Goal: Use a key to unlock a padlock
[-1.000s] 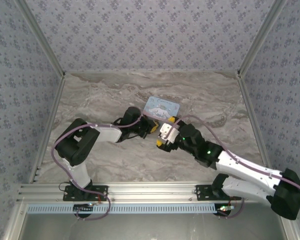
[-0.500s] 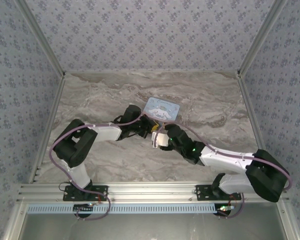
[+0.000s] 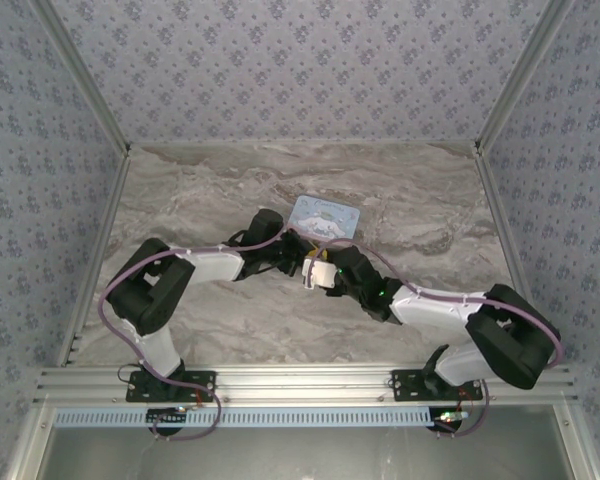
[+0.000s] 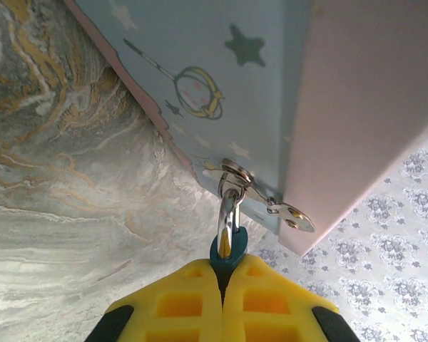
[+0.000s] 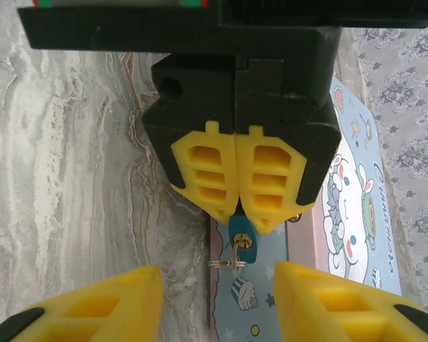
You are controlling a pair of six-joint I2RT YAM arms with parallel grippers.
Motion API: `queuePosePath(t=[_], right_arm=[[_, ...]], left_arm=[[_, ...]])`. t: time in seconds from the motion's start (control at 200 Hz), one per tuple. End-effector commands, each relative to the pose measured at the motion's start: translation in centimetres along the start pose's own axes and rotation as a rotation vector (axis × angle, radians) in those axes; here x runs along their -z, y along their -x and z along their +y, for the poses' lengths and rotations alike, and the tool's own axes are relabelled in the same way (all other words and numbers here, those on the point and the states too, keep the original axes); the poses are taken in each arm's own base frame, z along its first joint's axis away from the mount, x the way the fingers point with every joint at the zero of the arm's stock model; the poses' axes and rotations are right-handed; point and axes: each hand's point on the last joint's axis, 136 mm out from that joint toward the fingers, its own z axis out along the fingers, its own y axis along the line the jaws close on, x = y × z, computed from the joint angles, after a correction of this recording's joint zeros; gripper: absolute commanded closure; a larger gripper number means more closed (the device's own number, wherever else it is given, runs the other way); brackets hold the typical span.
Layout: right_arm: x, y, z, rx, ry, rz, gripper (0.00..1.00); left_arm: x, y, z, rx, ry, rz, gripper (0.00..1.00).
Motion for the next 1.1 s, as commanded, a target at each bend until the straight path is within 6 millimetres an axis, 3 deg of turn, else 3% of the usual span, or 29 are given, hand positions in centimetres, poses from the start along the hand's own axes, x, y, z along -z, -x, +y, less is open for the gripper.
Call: queuePosePath(t=[0.0,0.715,1.094], right_arm=[[-0.5,0.6,-0.8,-0.017,-0.016,-0.023,0.60],[-1.5,-0.7,-1.6,-0.095,-0.068,0.012,0.88],[-1.4,-0.3,-2.2,-0.314,-0.107,0.025,1.00]], left_arm=[[-0.1,-1.1,-2.2,-0.015,-0.051,0.039,1.00],[-0.4,-1.4,-1.8,-0.010,-0.047,0.058,1.00],[-0.5,-1.4,-1.8,-0.007,-0.055,0.060,1.00]])
